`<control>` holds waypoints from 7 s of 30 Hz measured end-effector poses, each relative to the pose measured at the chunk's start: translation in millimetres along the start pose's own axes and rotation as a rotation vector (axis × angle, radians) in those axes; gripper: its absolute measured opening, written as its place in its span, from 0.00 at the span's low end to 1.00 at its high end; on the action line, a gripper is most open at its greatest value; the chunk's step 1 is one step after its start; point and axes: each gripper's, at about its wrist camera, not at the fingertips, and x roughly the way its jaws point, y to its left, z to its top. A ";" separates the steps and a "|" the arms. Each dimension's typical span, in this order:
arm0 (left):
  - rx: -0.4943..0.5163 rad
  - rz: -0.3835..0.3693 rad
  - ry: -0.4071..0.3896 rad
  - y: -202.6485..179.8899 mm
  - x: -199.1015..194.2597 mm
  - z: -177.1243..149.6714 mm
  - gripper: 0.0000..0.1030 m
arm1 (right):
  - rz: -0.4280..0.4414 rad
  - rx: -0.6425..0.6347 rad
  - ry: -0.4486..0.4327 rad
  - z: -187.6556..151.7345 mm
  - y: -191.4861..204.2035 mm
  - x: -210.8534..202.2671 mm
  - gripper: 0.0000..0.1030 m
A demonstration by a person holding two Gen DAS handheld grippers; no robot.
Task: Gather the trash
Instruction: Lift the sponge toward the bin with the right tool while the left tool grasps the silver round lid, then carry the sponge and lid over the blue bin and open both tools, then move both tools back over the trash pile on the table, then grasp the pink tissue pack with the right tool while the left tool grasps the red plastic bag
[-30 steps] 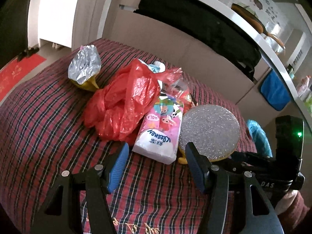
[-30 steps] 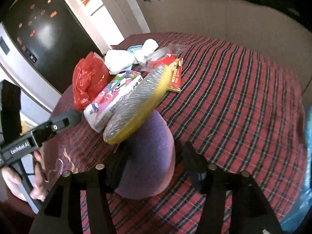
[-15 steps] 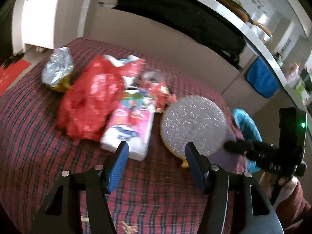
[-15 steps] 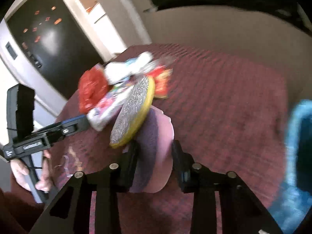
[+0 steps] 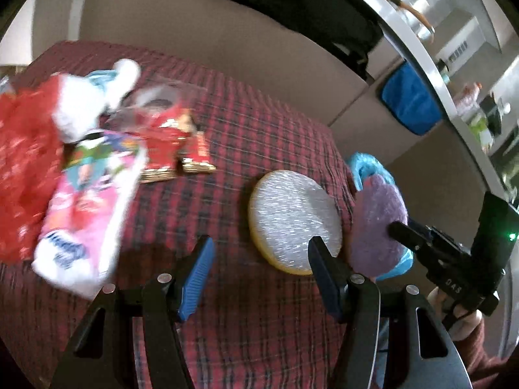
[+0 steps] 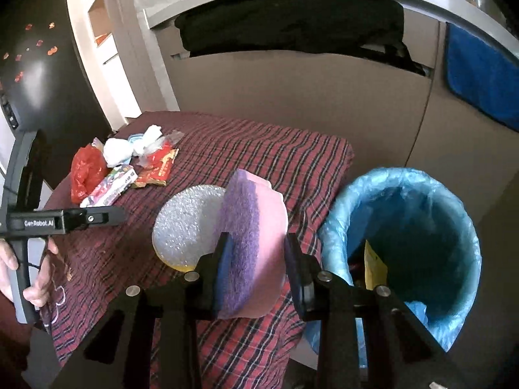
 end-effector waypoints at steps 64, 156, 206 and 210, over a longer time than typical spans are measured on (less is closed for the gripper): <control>0.156 0.078 -0.111 -114.7 28.2 2.2 0.13 | -0.051 0.243 -0.163 -53.3 -102.1 -77.3 0.30; -0.027 0.484 -0.379 115.6 -132.5 -22.8 0.59 | 0.276 -0.112 0.052 51.0 133.0 44.2 0.33; -0.034 0.431 -0.311 132.4 -76.2 16.0 0.62 | 0.148 -0.048 -0.042 50.1 92.1 42.0 0.14; -0.069 0.430 -0.336 133.9 -79.8 15.5 0.54 | 0.141 -0.049 -0.053 38.4 84.8 30.1 0.14</control>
